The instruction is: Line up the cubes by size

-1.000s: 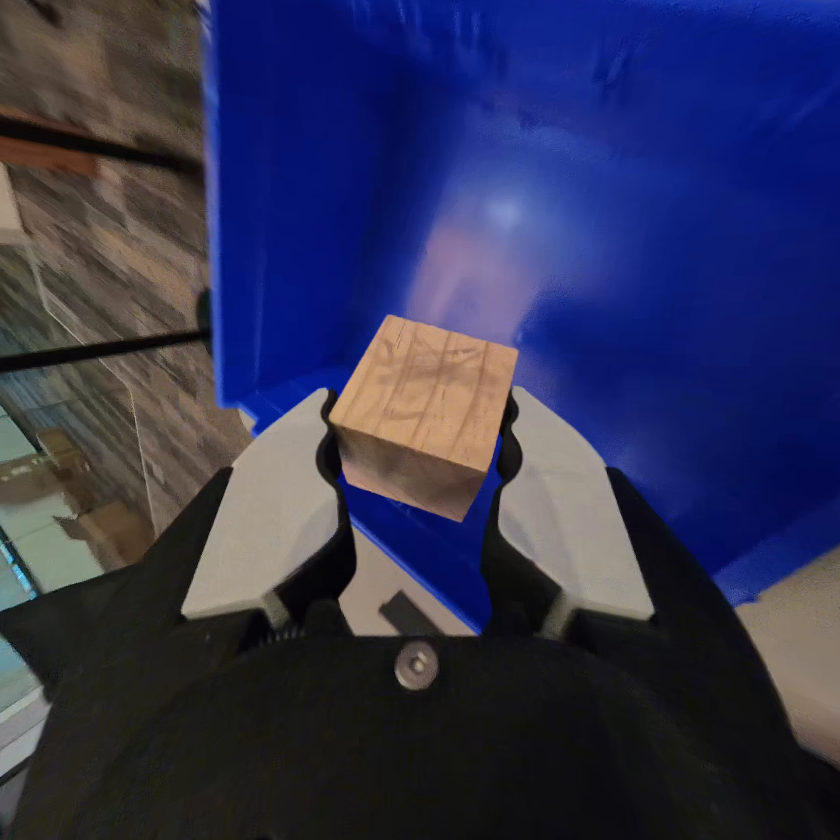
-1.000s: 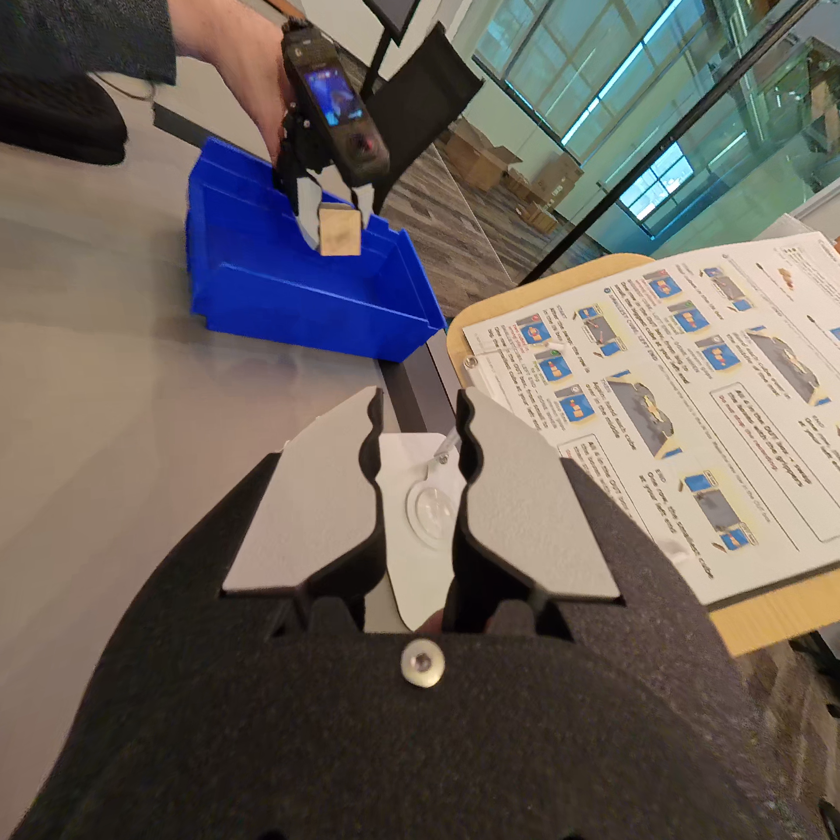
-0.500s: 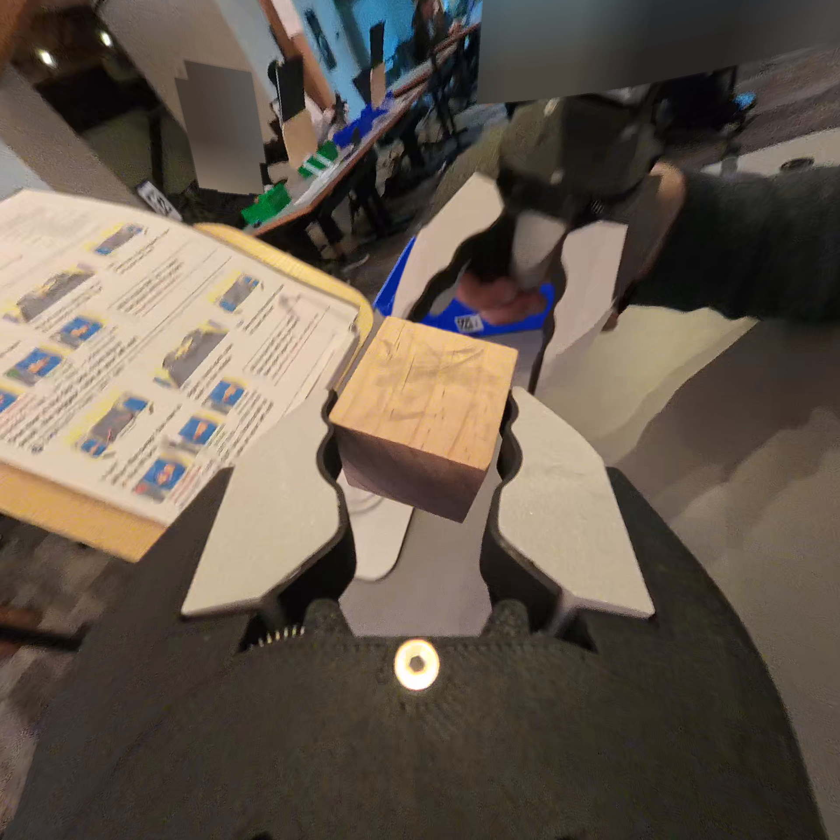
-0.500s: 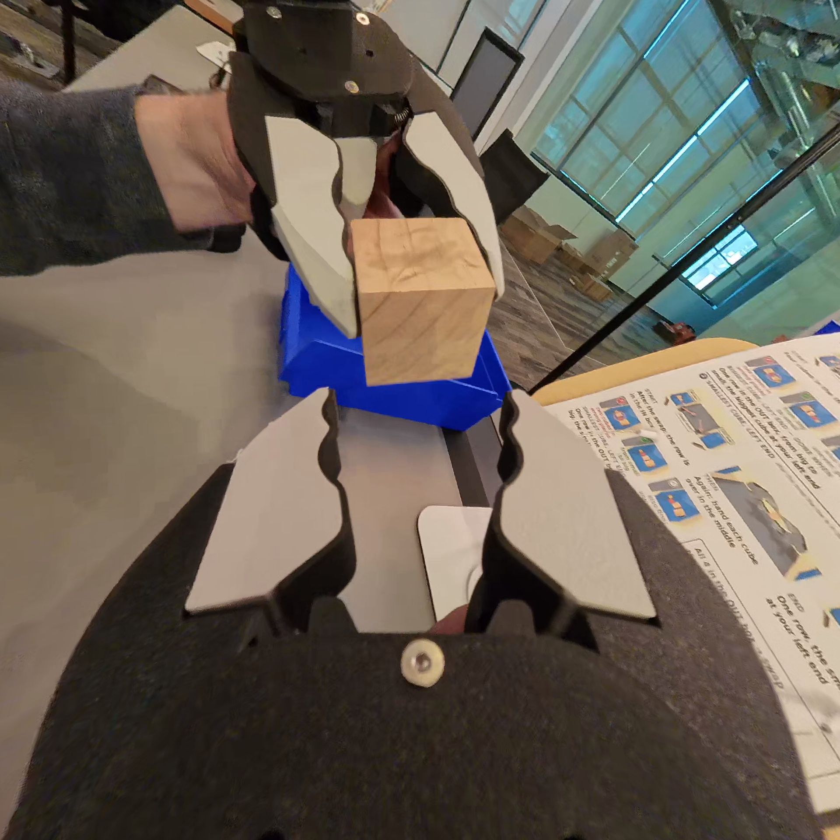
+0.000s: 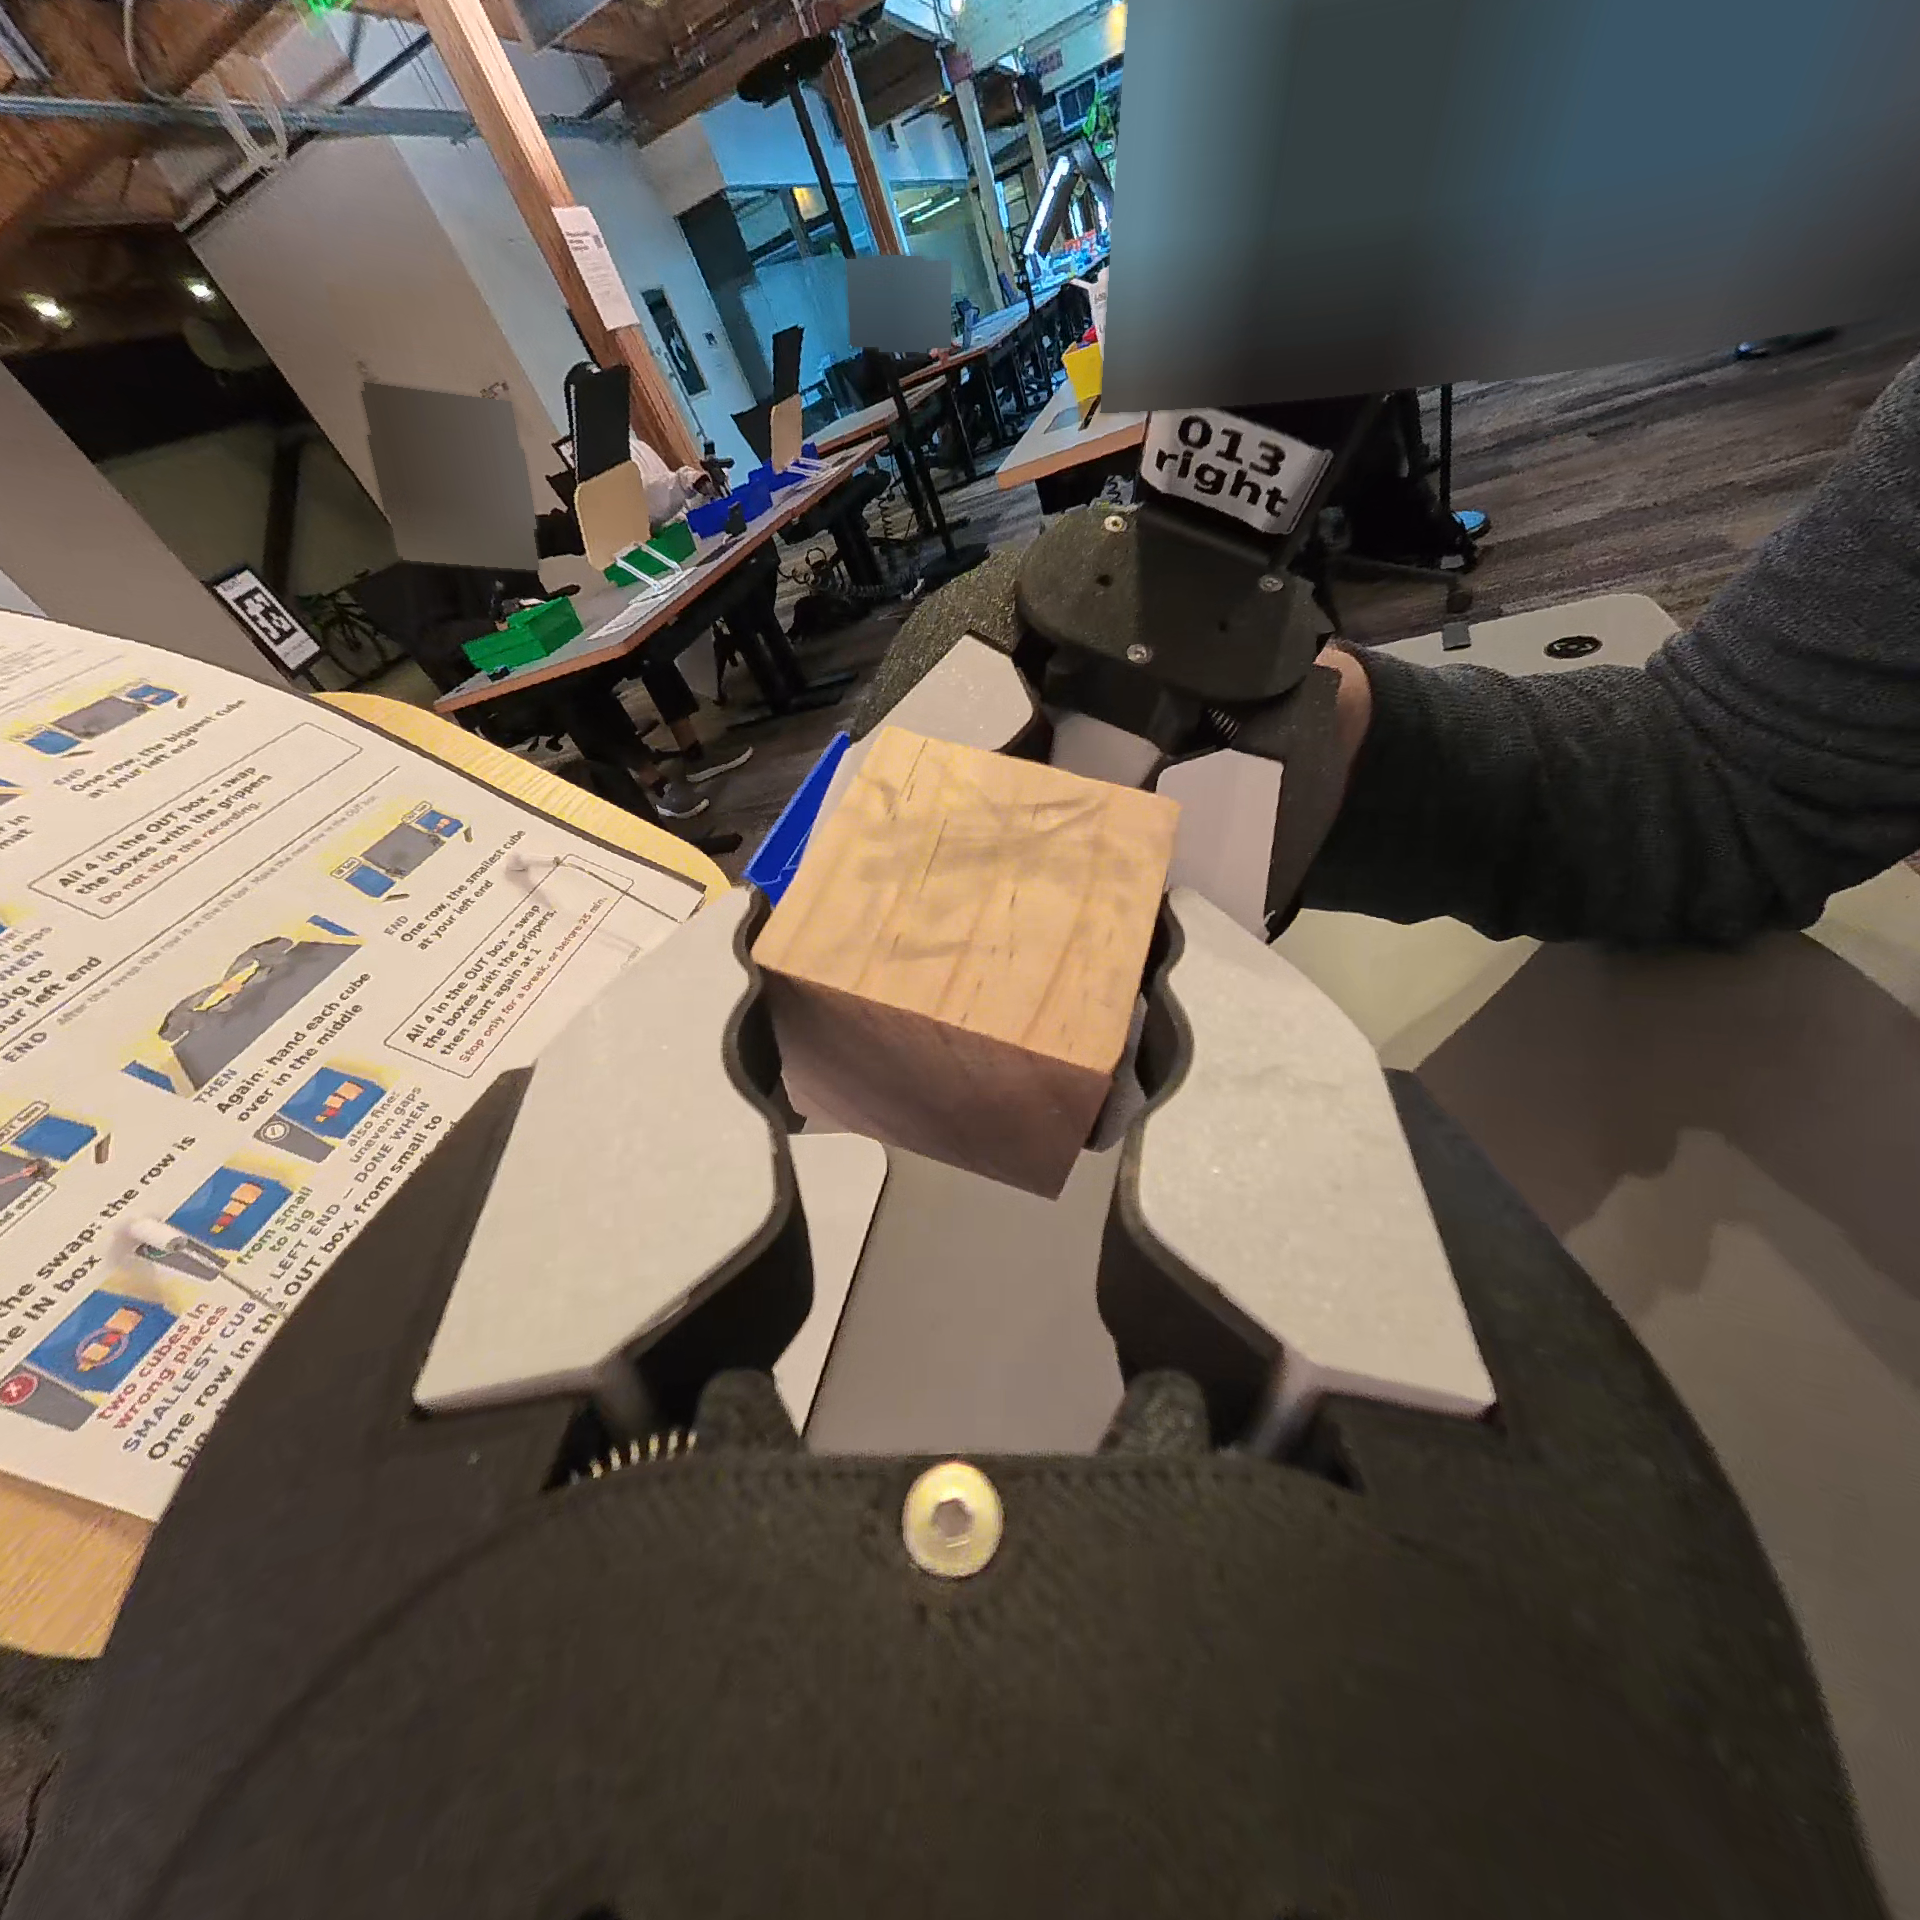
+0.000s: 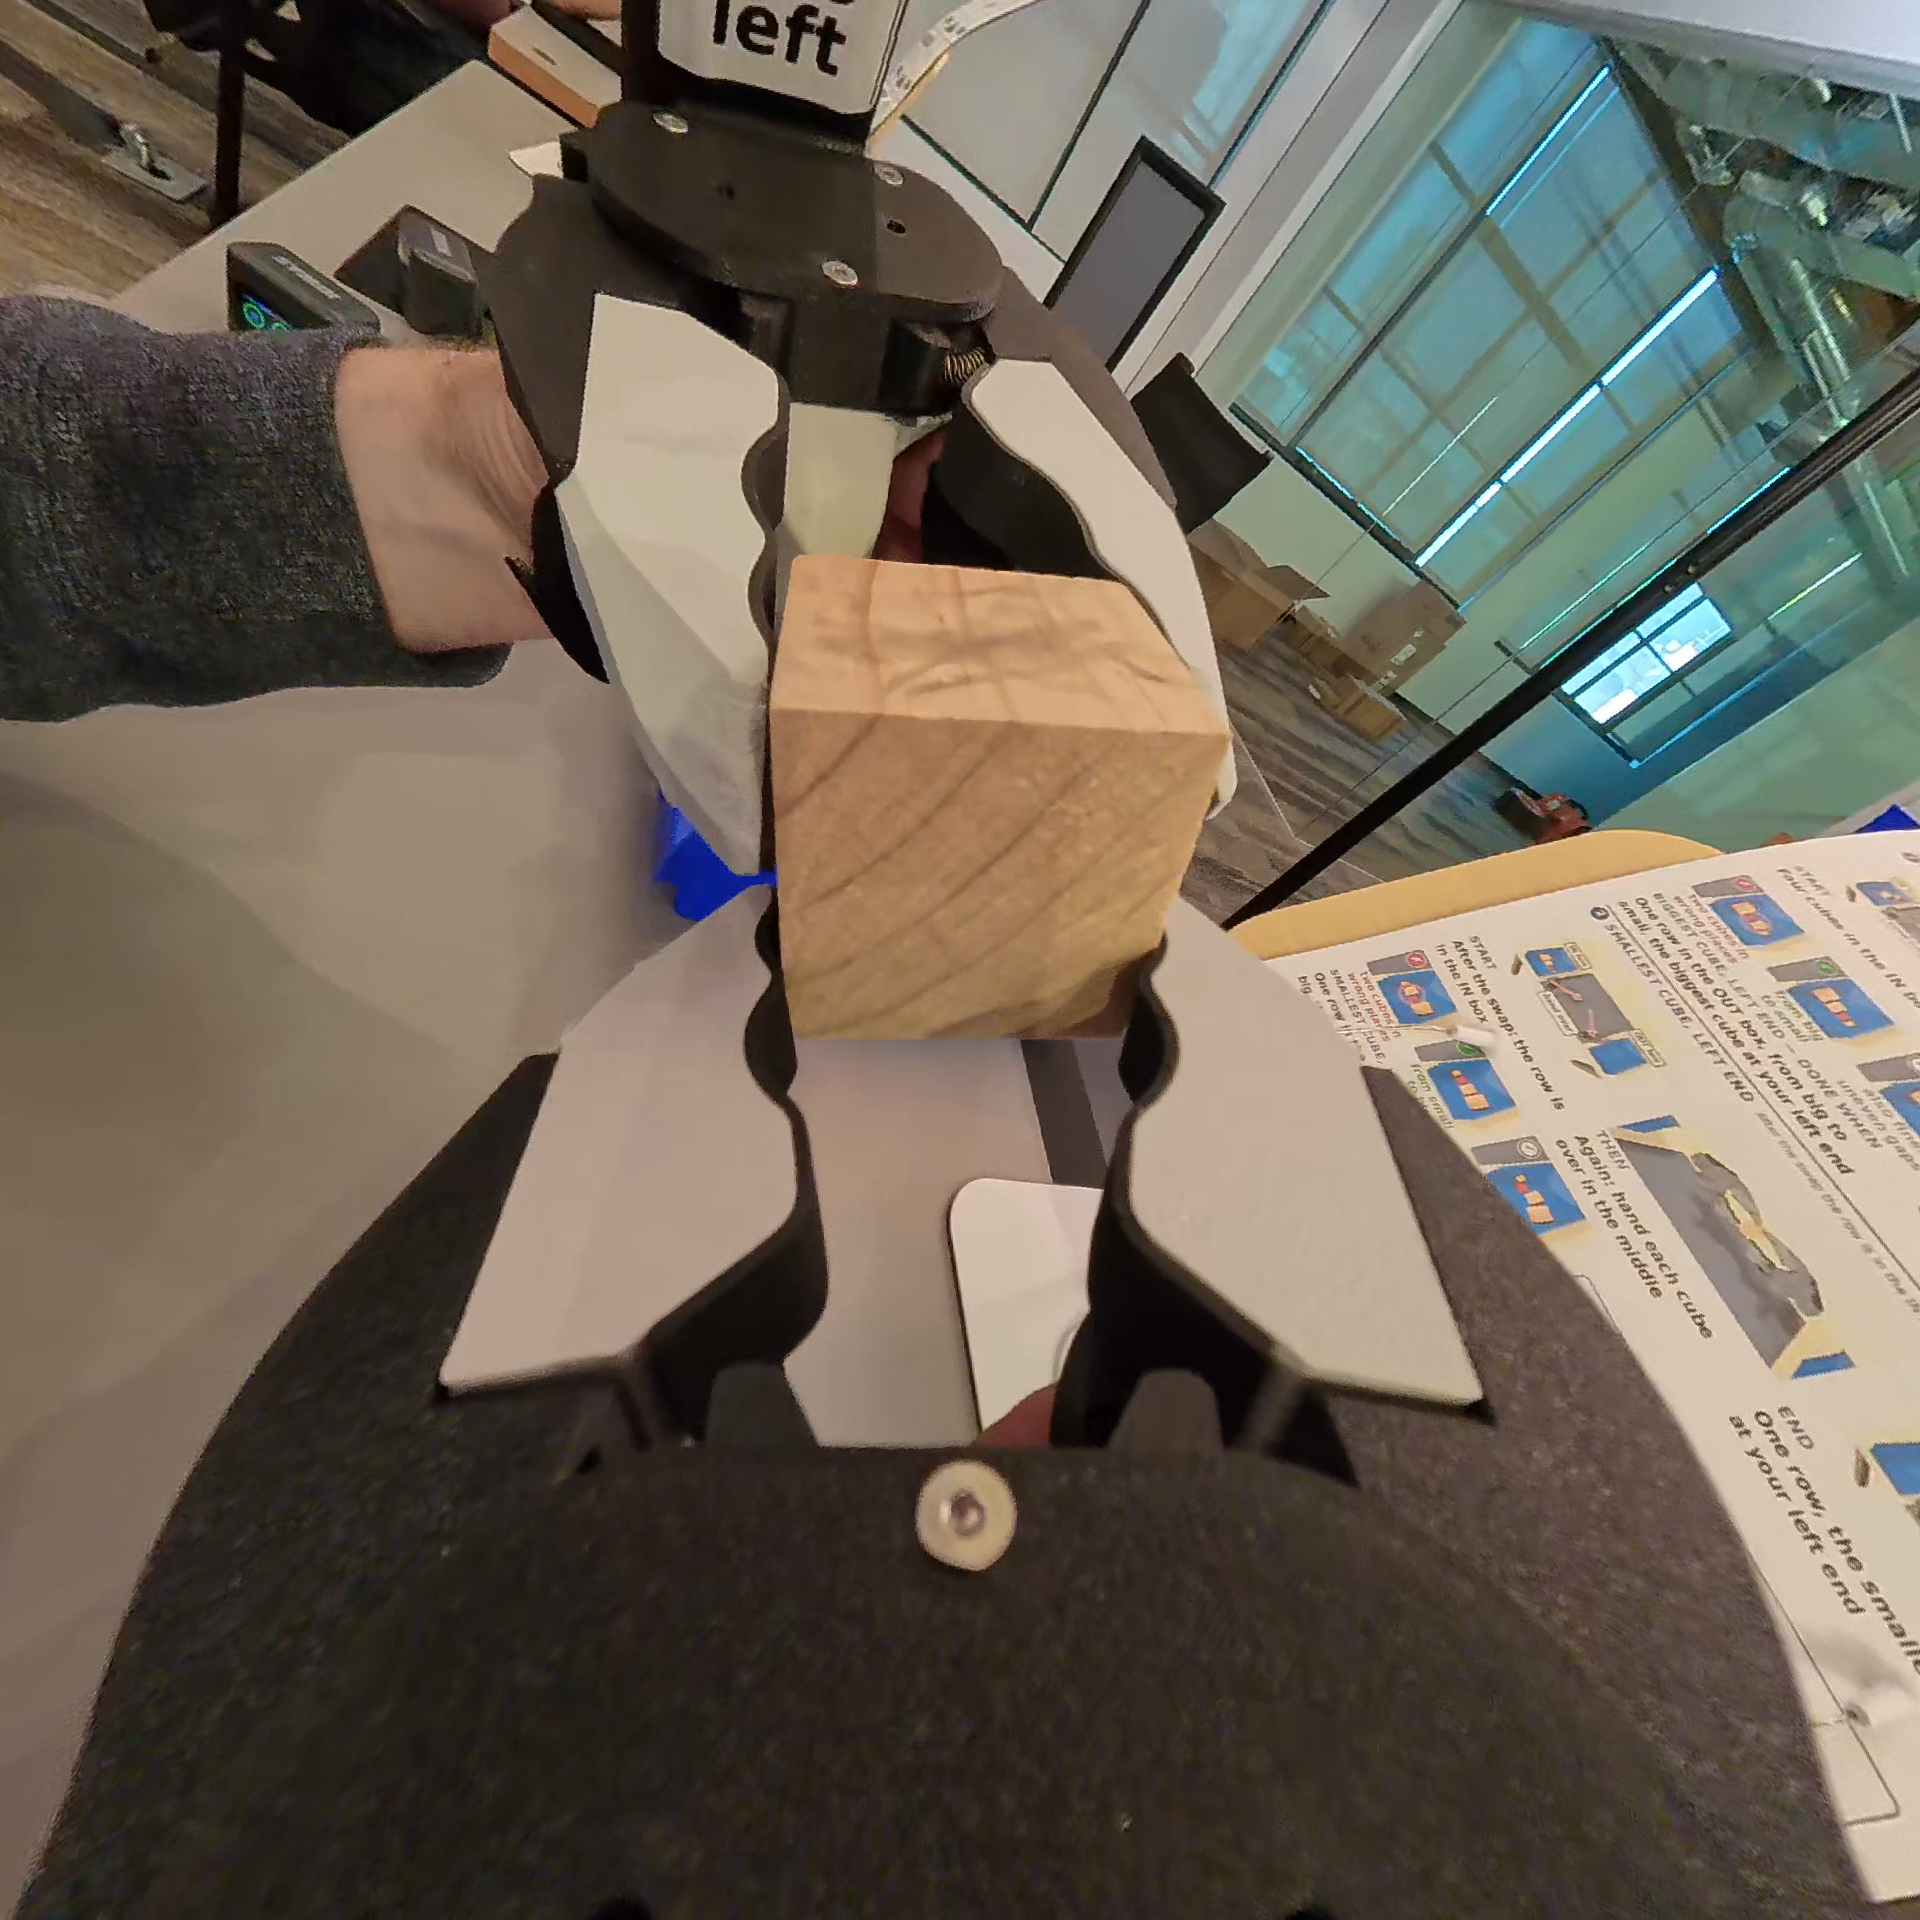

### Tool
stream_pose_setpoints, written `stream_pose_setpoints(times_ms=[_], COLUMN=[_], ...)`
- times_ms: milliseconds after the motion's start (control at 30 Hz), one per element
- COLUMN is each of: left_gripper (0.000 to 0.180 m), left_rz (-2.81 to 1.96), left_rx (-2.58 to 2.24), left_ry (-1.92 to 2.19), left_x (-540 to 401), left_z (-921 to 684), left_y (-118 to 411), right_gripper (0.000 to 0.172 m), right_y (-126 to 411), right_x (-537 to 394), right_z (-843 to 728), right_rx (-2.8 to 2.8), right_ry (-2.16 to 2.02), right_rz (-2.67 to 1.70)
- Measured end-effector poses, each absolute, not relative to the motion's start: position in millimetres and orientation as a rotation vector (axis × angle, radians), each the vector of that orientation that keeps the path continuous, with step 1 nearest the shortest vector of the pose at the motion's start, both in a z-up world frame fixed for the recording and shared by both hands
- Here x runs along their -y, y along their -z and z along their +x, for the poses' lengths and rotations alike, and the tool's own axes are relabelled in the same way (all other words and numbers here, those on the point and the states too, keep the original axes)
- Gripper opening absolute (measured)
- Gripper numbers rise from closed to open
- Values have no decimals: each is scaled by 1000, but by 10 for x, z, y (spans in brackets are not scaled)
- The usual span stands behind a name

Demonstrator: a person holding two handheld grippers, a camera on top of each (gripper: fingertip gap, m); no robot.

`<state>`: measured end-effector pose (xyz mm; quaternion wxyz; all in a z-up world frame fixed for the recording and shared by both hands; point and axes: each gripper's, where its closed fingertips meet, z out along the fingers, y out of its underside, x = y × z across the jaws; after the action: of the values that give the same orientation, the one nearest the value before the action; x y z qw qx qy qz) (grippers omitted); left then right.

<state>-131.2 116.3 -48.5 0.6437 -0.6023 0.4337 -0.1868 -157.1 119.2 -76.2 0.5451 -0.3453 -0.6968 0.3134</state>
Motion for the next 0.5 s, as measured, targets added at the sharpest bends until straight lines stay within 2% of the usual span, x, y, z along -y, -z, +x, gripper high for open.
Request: stream_pose_setpoints(times_ms=[267, 433, 500], left_gripper=[68, 70, 57], left_rz=[-1356, -1300, -1290], left_rx=[-1020, -985, -1004], left_ry=[378, 324, 265], left_x=[-1133, -1102, -1106], left_z=[-1330, -1458, -1449], left_y=[439, 196, 160], right_gripper=[60, 60, 60], right_y=[751, 695, 659], right_x=[-1178, -1246, -1313], right_z=[-1565, -1527, -1492], right_rx=[1659, 1631, 1609], right_ry=[-749, -755, -748], right_rz=[-828, -851, -870])
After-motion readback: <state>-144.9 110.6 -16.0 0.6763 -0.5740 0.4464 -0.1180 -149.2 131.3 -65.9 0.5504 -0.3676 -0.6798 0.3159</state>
